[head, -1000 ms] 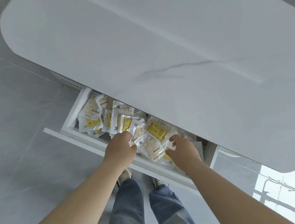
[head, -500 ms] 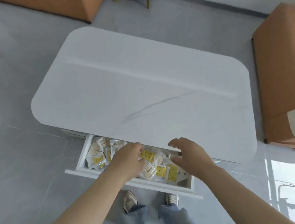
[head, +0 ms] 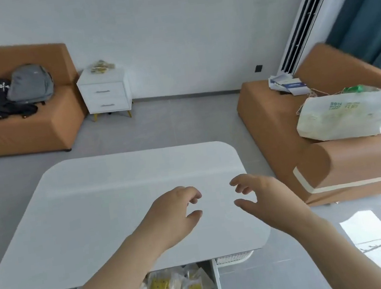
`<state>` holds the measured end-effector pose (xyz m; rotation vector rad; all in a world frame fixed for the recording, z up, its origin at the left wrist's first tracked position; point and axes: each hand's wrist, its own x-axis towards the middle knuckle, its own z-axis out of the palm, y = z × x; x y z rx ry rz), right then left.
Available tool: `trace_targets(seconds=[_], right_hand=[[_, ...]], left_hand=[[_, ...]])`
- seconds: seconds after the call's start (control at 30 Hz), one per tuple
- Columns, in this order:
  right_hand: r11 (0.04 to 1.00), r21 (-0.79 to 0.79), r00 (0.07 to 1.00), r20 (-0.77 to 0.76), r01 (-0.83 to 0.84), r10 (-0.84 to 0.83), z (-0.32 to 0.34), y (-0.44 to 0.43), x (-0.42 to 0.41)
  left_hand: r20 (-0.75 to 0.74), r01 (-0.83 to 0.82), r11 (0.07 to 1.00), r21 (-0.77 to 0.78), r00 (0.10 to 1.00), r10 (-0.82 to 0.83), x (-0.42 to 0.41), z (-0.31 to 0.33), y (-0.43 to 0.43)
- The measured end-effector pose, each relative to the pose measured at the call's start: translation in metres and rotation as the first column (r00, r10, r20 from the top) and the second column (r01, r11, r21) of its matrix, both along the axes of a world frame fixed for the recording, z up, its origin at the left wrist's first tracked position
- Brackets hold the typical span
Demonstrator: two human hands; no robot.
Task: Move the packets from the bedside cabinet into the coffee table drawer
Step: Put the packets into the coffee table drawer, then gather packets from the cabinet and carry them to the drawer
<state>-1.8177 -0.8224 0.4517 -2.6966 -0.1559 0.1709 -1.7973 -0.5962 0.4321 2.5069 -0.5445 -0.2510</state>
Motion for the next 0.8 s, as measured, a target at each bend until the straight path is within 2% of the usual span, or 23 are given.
trace_targets(seconds=[0.23, 0.47, 0.8], right_hand=[[0.992, -0.069, 0.979, 0.183, 0.105, -0.091, 0.085, -0.149, -0.037], [0.974, -0.098, 0.939, 0.300, 0.204, -0.166, 0.146, -0.277, -0.066], [0.936, -0.067, 0.891, 0.339, 0.345, -0.304, 0.155, -0.389, -0.055]], left_hand=[[0.221, 0.130, 0.989, -0.072, 0.969, -0.112, -0.010, 0.082, -0.153], [0.348, 0.223, 0.965, -0.138, 0.923, -0.164, -0.009, 0.139, -0.286], [0.387, 0.320, 0.941, -0.106, 0.885, -0.258, 0.024, 0.148, -0.415]])
